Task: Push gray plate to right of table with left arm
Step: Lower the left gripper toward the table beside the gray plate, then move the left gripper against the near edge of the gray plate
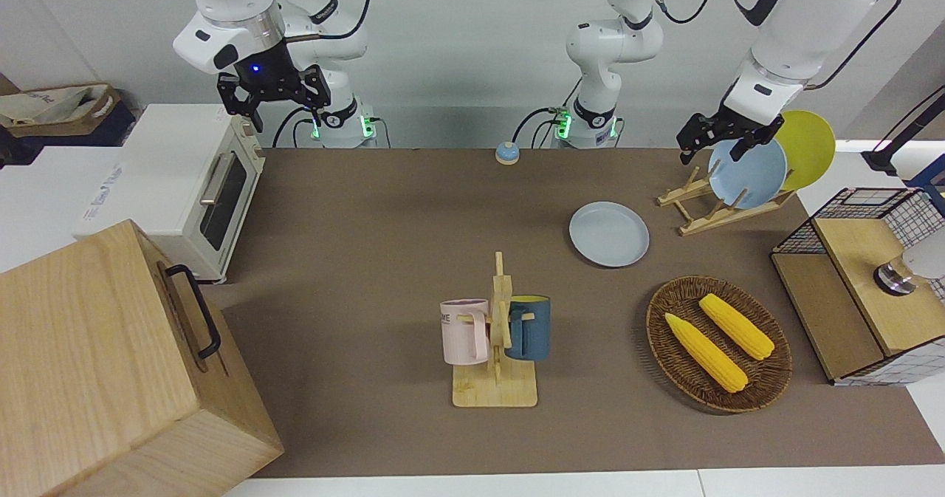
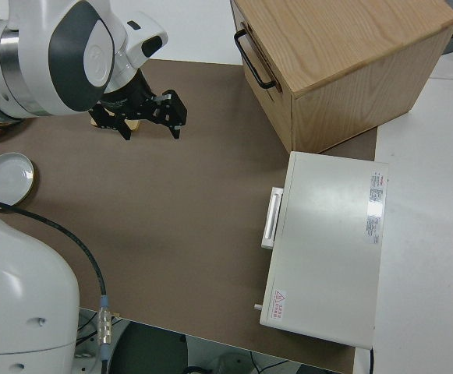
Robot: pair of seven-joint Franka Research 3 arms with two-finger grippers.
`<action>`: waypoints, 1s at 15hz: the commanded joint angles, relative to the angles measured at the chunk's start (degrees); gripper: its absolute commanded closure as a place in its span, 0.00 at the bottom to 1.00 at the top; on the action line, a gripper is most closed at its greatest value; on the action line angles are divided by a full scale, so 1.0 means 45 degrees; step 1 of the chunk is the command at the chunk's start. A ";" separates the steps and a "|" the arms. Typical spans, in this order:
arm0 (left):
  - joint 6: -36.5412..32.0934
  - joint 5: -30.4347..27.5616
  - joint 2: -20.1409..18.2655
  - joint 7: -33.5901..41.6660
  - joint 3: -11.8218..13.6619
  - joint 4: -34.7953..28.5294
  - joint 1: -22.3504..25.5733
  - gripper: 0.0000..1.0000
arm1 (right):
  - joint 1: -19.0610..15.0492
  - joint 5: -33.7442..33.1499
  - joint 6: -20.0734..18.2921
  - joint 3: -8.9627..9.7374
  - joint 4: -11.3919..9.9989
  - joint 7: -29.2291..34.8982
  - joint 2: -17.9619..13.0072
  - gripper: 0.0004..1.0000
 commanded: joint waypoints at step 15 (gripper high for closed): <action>1.2527 -0.0047 -0.2212 0.0119 0.0116 -1.1773 0.0426 0.00 | -0.0247 0.0074 -0.0170 0.0194 0.0111 0.0161 -0.0037 0.02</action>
